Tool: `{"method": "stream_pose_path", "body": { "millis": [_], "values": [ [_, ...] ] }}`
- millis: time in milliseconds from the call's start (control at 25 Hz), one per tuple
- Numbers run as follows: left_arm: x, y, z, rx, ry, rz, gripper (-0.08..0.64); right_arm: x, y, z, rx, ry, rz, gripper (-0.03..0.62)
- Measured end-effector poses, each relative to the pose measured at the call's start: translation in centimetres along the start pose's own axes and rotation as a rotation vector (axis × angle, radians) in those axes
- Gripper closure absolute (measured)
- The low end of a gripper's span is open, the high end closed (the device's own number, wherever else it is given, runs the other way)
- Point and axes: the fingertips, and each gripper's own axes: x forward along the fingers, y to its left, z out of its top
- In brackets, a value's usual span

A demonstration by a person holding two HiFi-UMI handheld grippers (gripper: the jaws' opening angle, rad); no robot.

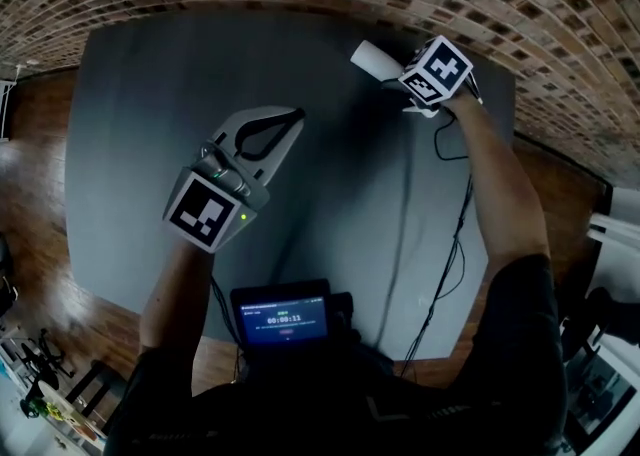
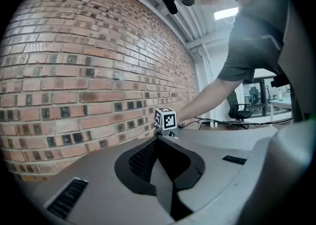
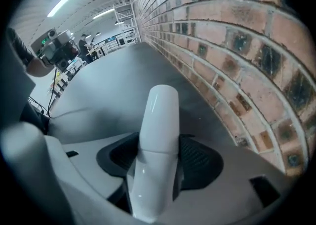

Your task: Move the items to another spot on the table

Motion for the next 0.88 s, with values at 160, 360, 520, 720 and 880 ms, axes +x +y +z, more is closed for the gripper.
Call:
{"method": "stream_pose_path", "body": {
  "millis": [160, 360, 520, 720, 880],
  "values": [
    [-0.7, 0.1, -0.1, 0.001, -0.005, -0.003, 0.557, -0.2, -0.1, 0.2, 0.055, -0.023, 0.027, 0.325],
    [-1.9, 0.3, -0.7, -0.007, -0.004, 0.026, 0.557, -0.4, -0.5, 0.6, 0.185, -0.088, 0.042, 0.324],
    [-3.2, 0.4, -0.1, -0.012, -0.012, 0.057, 0.557, 0.1, -0.3, 0.1, 0.186, -0.057, 0.033, 0.316],
    [-5.1, -0.3, 0.3, -0.003, 0.001, 0.070, 0.557, 1.0, -0.4, -0.6, 0.189, -0.029, -0.031, 0.291],
    [-6.6, -0.4, 0.6, 0.001, 0.019, 0.095, 0.557, -0.8, -0.8, 0.2, 0.219, -0.081, -0.058, 0.281]
  ]
}}
